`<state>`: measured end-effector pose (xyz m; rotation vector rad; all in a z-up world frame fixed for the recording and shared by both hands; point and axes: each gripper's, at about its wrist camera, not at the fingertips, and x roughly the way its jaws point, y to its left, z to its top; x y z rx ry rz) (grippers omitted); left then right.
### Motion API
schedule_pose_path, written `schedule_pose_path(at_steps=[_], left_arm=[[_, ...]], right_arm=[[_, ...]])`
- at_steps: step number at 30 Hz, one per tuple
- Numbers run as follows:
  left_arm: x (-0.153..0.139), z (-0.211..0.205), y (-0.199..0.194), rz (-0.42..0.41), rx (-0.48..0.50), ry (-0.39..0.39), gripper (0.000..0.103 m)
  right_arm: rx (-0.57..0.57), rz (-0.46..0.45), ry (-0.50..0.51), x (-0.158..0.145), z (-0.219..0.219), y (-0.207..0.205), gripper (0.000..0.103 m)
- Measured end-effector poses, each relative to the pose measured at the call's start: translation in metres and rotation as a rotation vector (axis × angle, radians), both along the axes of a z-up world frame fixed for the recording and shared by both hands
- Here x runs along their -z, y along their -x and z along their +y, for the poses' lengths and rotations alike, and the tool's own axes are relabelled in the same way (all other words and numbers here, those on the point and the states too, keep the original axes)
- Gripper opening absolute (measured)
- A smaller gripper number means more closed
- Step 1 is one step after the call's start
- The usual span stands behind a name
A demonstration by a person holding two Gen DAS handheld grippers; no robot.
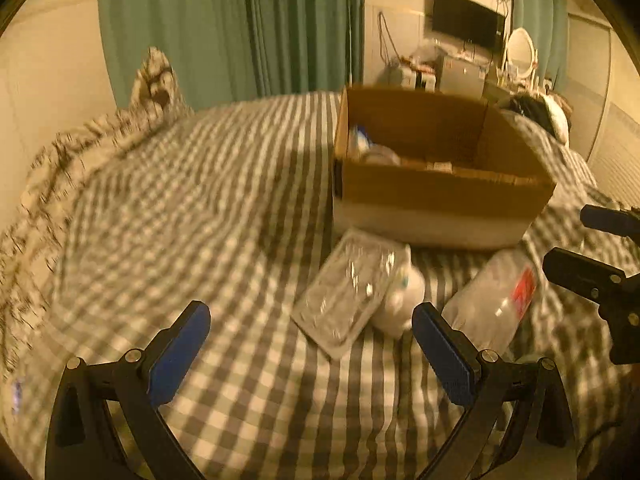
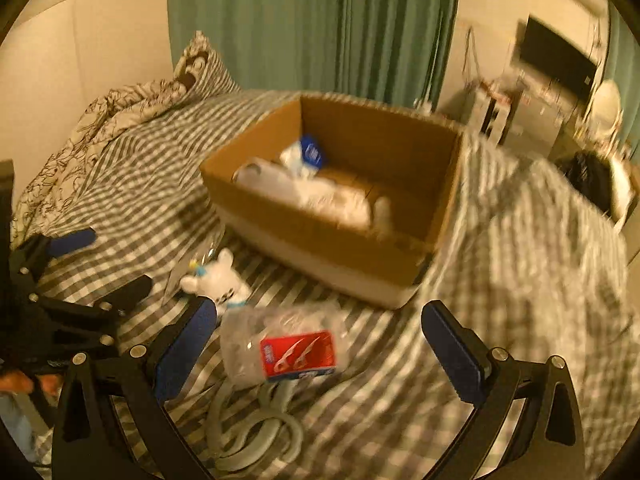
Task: Organize objects
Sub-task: 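Move both tools back to the blister pack and floss jar, then grasp the blue blister pack with left tool while right tool grasps the floss jar, drop both in box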
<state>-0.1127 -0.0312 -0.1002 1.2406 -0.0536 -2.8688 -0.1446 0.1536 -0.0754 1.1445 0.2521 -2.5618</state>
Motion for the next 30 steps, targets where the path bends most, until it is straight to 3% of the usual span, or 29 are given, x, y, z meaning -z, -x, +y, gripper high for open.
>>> schedule_pose_path(at_steps=[8,13,19,22,25,27,30], left_arm=[[0.036,0.011,0.012,-0.07,0.005,0.071,0.103],[0.042,0.017,0.016,-0.077,0.026,0.1,0.103],[0.049,0.021,0.028,-0.087,0.037,0.131,0.092],[0.053,0.019,0.035,-0.1,0.043,0.131,0.083],[0.055,0.015,0.038,-0.115,0.049,0.105,0.066],[0.056,0.013,0.041,-0.126,0.056,0.085,0.05],[0.059,0.014,0.043,-0.142,0.074,0.07,0.038]], right_arm=[[-0.027,-0.081,0.005,0.025,-0.004,0.006,0.103],[-0.037,-0.117,-0.025,0.037,-0.01,0.009,0.103],[-0.045,-0.142,-0.012,0.043,-0.014,0.016,0.103],[-0.044,-0.139,-0.013,0.043,-0.014,0.016,0.103],[-0.061,-0.129,-0.003,0.041,-0.015,0.016,0.103],[-0.078,-0.141,0.003,0.043,-0.018,0.017,0.103],[-0.093,-0.163,-0.01,0.049,-0.023,0.019,0.103]])
